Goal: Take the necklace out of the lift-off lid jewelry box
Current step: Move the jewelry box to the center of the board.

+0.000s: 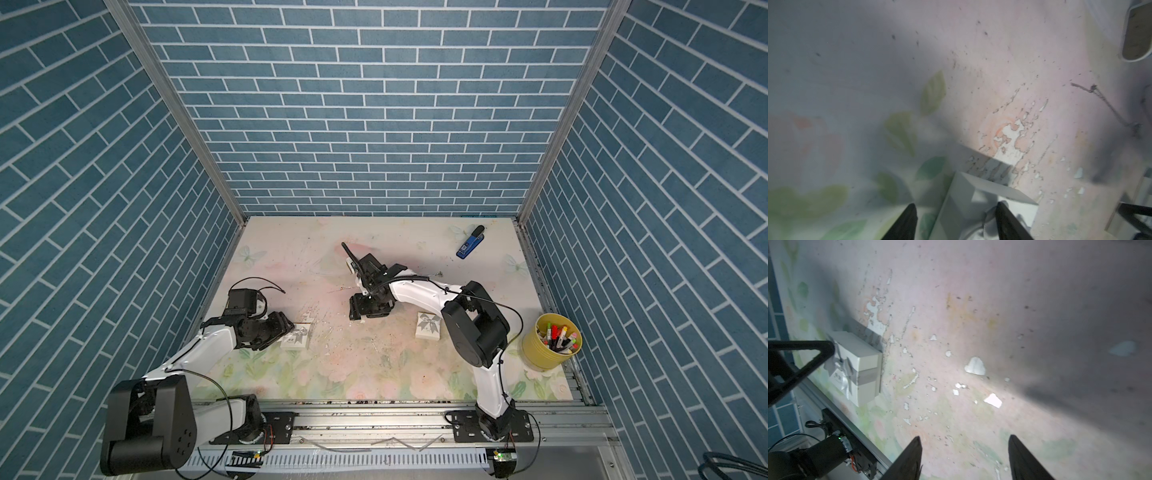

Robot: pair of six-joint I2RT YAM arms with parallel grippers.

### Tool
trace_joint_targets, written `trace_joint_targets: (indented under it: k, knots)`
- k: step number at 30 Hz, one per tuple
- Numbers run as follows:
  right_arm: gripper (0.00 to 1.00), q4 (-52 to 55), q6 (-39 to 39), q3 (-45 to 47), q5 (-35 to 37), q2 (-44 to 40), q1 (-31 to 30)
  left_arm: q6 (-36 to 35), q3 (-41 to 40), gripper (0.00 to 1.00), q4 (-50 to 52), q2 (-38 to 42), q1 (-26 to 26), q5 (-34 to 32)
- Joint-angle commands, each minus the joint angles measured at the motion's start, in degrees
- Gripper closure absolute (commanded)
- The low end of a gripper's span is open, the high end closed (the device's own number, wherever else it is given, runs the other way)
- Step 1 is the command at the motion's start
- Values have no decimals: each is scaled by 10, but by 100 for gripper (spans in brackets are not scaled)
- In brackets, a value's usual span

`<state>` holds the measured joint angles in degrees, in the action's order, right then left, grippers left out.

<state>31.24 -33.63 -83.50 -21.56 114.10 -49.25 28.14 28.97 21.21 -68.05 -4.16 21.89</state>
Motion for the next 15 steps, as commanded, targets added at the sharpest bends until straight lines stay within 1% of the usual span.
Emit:
trace_joint_targets:
  k: [1, 6, 8, 9, 11, 15]
  knots:
    - [35, -43, -40, -24, -62, 33, -4, 49, -38, 46, -55, 21, 2, 64]
    - [36, -38, -30, -65, -82, 68, -4, 78, -62, 47, -56, 78, 26, 69]
    - [36, -35, -31, -73, -91, 75, -4, 97, -66, 48, -54, 102, 48, 64]
    - [36, -38, -31, -70, -92, 75, -4, 108, -69, 48, -57, 111, 64, 56]
    - [36, -44, -31, -54, -89, 68, -3, 143, -77, 48, -80, 121, 117, 36]
    - [37, -49, -30, -14, -87, 47, -3, 206, -84, 48, -123, 108, 213, -16]
